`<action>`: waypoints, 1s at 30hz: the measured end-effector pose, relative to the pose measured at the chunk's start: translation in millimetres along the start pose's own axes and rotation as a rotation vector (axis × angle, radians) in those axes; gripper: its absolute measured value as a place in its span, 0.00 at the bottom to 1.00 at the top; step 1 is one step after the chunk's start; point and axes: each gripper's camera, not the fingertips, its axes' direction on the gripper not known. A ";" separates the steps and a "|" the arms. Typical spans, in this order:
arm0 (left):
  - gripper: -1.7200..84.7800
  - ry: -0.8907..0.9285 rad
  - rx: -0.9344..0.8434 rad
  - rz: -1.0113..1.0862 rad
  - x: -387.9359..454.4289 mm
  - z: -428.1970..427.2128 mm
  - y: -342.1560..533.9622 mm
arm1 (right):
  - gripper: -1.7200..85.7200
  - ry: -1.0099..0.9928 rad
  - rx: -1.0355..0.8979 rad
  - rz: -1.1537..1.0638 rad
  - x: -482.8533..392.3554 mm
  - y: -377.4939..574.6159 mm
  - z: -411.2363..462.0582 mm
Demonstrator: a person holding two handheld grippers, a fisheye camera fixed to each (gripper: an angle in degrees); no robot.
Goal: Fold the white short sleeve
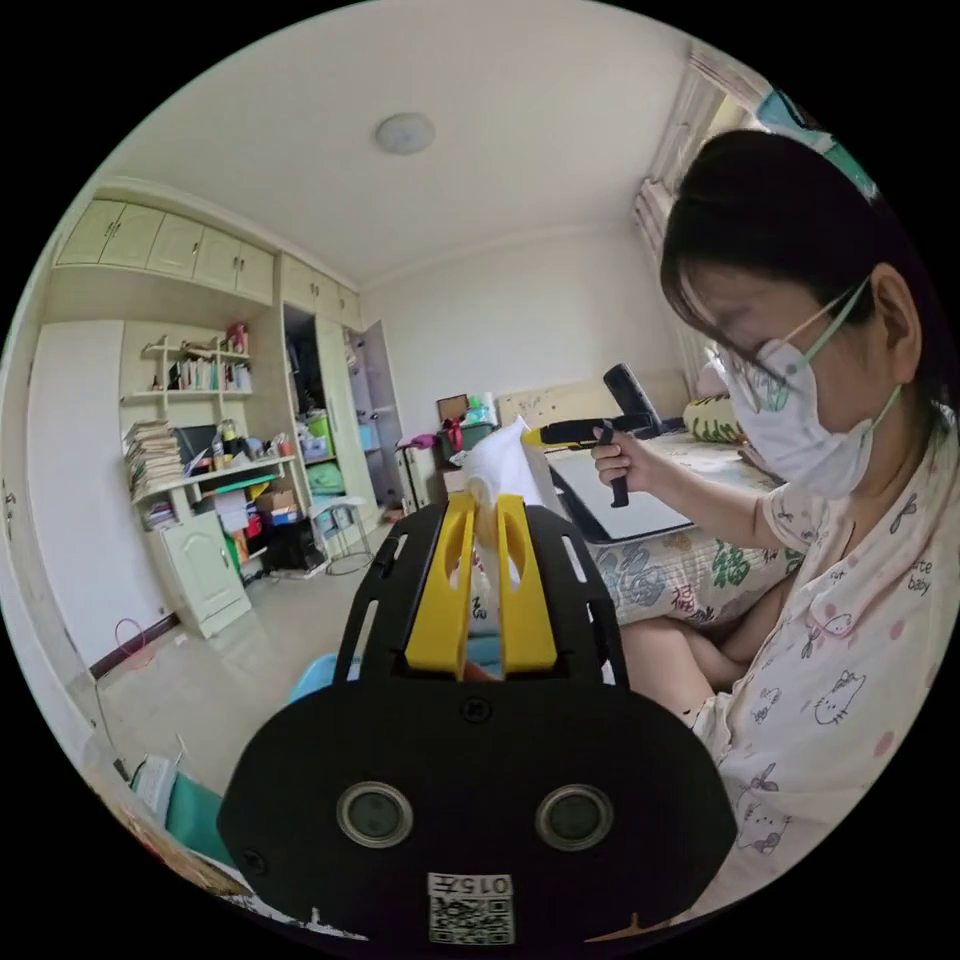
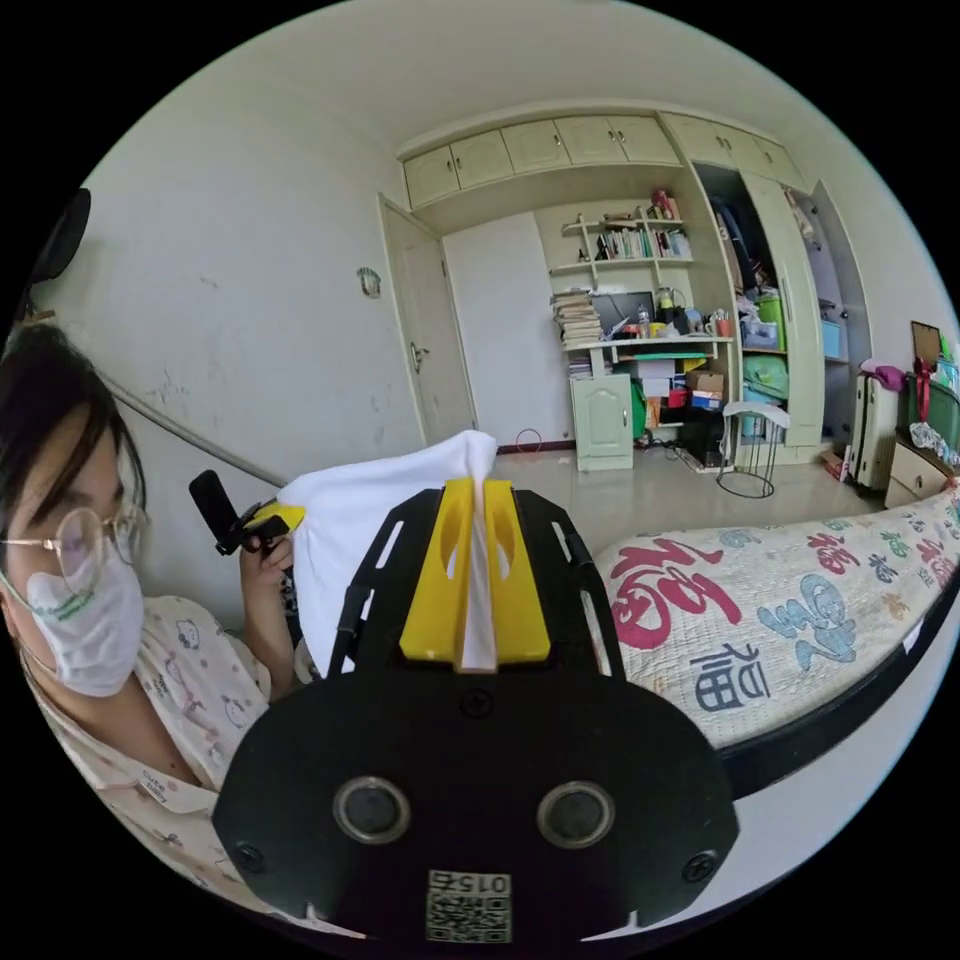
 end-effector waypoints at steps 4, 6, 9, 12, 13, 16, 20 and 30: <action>0.04 0.019 -0.071 -0.010 -16.0 -20.7 10.8 | 0.02 -0.033 -0.066 0.037 17.6 45.8 54.3; 0.04 0.010 -0.107 -0.005 -27.4 -28.2 10.1 | 0.02 -0.067 -0.092 0.083 35.4 73.6 75.8; 0.04 0.055 -0.130 -0.007 -40.3 -34.6 5.8 | 0.02 -0.087 -0.105 0.108 52.8 102.8 89.9; 0.04 0.065 -0.143 -0.025 -50.9 -38.0 1.0 | 0.02 -0.079 -0.114 0.103 63.7 121.5 102.2; 0.04 0.065 -0.146 -0.032 -53.5 -38.1 0.1 | 0.02 -0.075 -0.116 0.101 65.6 123.9 105.4; 0.04 0.067 -0.166 -0.085 -71.0 -36.3 -3.3 | 0.02 -0.056 -0.131 0.081 75.7 132.7 127.8; 0.05 0.070 -0.271 -0.152 -98.2 -19.2 -6.4 | 0.03 0.005 -0.204 0.052 92.9 141.0 191.3; 0.11 -0.489 -0.454 -0.166 -88.1 51.6 -31.7 | 0.07 0.184 -0.154 -0.003 122.6 135.5 250.5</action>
